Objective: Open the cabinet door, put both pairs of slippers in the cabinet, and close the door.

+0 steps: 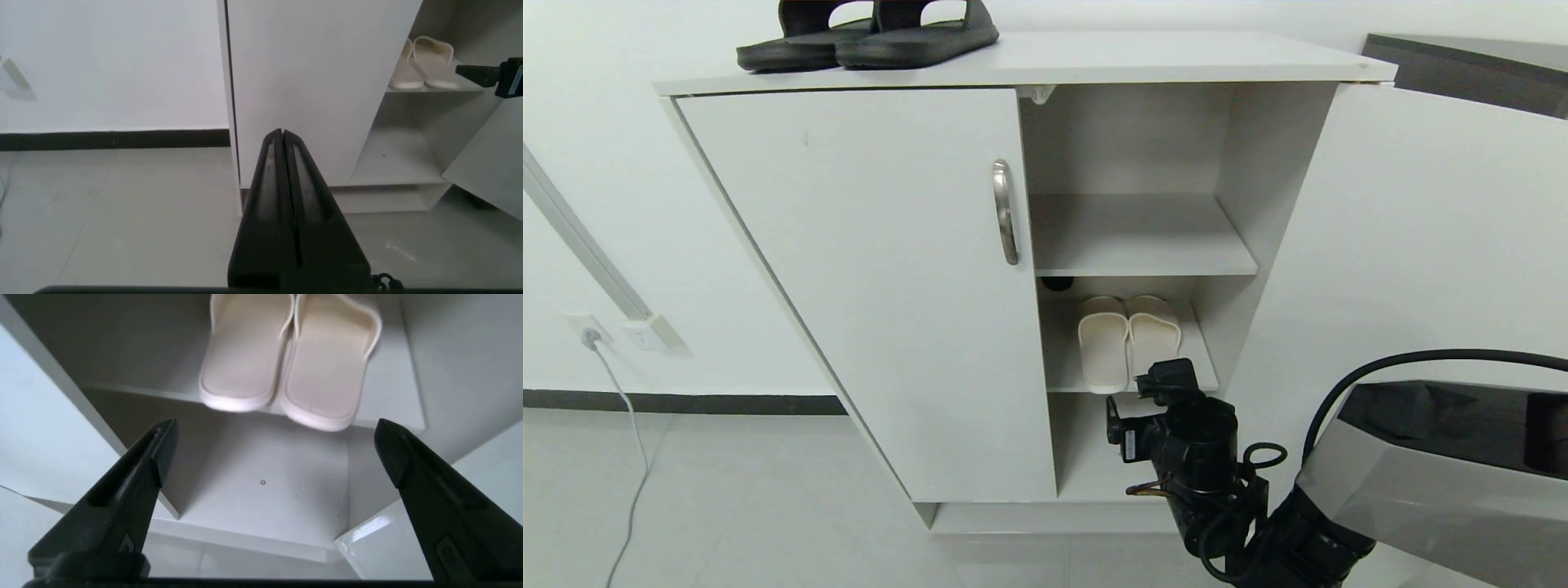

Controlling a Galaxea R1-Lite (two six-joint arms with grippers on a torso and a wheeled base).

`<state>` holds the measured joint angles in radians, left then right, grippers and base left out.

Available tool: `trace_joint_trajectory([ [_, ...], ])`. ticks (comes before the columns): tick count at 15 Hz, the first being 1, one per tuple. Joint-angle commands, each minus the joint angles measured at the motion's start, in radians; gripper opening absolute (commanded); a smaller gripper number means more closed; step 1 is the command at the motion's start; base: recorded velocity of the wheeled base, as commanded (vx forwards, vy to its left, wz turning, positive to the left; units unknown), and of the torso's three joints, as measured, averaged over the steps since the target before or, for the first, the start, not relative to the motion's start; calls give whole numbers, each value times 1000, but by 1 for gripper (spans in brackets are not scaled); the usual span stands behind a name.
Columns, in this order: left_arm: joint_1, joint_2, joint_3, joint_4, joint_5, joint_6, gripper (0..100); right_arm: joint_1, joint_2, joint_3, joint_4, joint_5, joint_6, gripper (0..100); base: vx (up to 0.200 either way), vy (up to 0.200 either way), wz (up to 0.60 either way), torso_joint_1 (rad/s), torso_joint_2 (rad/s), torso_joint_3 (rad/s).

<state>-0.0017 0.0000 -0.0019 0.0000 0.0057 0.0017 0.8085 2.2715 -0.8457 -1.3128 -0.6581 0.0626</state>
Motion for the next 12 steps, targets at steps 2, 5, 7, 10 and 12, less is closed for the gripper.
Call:
trace_joint_trajectory([
  [2,0,2,0,0,0,0,0,0,0,1,0,0,0,100,0,0,0,2,0,190],
  [5,0,2,2,0,3,1,0,0,6,30,-17,0,2,100,0,0,0,5,4,201],
  [7,0,2,2,0,5,0,0,0,6,34,-28,0,2,100,0,0,0,2,2,95],
  [10,0,2,2,0,7,-2,0,0,8,33,-28,0,0,100,0,0,0,0,0,0],
  [12,0,2,2,0,7,-2,0,0,8,34,-26,0,0,100,0,0,0,0,0,0],
])
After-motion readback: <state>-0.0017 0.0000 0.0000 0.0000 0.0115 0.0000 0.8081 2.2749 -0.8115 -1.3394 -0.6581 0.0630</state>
